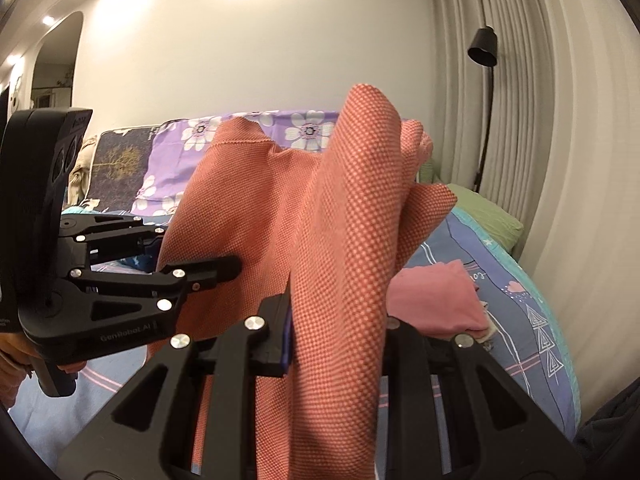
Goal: Fold small clothes
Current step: 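Lift the folded shirt with both tools and carry it onto the clothes stack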
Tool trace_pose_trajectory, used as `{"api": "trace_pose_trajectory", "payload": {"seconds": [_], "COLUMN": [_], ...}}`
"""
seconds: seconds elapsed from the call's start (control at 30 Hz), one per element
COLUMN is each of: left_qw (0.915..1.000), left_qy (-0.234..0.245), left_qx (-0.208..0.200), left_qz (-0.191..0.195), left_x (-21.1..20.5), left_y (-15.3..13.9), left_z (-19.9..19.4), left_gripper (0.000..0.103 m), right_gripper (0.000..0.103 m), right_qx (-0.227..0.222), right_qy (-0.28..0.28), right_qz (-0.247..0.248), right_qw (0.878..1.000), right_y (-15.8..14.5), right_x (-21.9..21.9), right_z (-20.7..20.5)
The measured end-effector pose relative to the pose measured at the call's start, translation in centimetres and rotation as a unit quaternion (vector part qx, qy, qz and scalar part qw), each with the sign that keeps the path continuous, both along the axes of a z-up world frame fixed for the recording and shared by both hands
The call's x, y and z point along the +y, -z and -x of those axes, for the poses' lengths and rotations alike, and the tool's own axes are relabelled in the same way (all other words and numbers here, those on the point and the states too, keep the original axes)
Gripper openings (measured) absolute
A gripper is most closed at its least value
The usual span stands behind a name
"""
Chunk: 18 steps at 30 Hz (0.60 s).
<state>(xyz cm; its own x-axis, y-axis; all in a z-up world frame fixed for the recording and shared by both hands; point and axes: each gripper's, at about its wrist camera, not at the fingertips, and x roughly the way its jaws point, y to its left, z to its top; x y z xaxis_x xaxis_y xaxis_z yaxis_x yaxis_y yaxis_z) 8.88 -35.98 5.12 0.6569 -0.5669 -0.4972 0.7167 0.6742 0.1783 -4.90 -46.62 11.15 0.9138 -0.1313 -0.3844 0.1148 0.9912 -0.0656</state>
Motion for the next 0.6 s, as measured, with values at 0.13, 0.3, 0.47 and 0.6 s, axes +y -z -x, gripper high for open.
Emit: {"api": "trace_pose_trajectory", "payload": {"seconds": [0.13, 0.3, 0.47, 0.6], "left_qw": [1.0, 0.9998, 0.9994, 0.9991], "left_qy": [0.007, 0.019, 0.031, 0.039], "left_qx": [0.004, 0.0, 0.007, 0.006], "left_qz": [0.001, -0.001, 0.009, 0.012], "left_x": [-1.5, -3.6, -6.1, -8.4], "left_y": [-0.2, -0.5, -1.0, -1.8], "left_z": [-1.2, -2.3, -4.2, -5.9], "left_gripper": [0.032, 0.032, 0.032, 0.032], "right_gripper": [0.022, 0.022, 0.022, 0.022], "right_qx": [0.002, 0.005, 0.008, 0.014], "right_qy": [0.013, 0.031, 0.049, 0.067], "right_qz": [0.001, 0.007, 0.01, 0.015], "right_qw": [1.0, 0.999, 0.999, 0.998], "right_y": [-0.2, -0.5, -1.1, -1.8], "right_x": [-0.9, -2.5, -4.9, -7.5], "right_z": [-0.8, -2.0, -3.7, -5.3]}}
